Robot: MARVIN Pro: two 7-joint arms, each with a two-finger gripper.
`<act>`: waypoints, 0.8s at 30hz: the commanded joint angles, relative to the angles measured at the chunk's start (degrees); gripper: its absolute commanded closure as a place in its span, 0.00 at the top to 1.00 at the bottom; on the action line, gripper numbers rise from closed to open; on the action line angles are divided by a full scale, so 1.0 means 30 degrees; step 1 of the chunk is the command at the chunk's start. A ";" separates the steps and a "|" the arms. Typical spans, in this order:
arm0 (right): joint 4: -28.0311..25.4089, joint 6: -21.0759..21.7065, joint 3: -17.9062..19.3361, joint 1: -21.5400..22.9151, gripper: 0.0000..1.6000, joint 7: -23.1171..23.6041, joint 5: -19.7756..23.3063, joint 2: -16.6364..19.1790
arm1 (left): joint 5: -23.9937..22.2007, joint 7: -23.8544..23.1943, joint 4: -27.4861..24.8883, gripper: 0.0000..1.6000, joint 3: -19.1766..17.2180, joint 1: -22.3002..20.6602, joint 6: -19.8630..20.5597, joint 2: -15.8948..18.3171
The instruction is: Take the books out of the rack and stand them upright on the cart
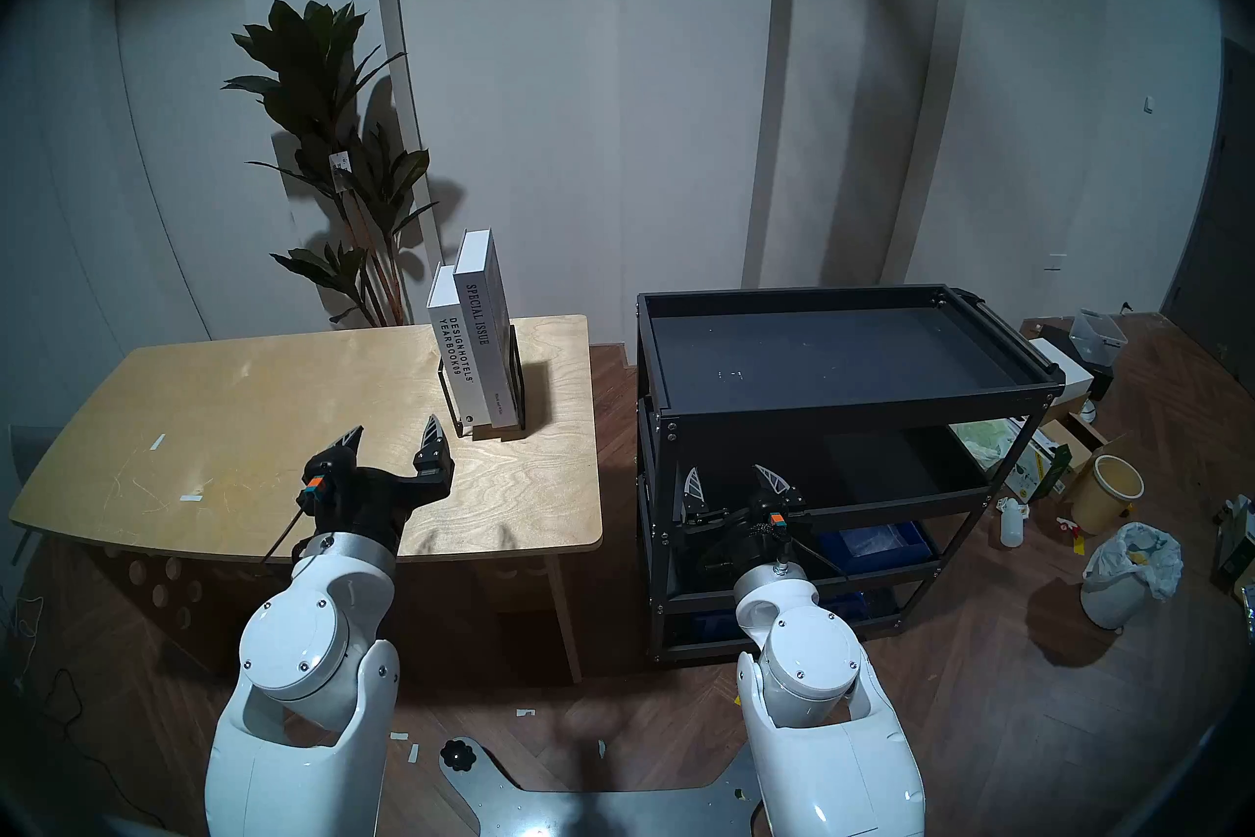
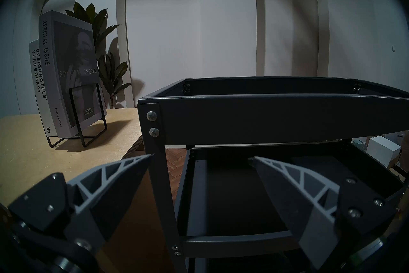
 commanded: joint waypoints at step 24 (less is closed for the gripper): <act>-0.0352 -0.0087 0.0012 0.0097 1.00 -0.0001 0.0011 -0.0012 | 0.2969 0.5493 0.1475 1.00 0.5371 -0.5921 0.0968 0.1049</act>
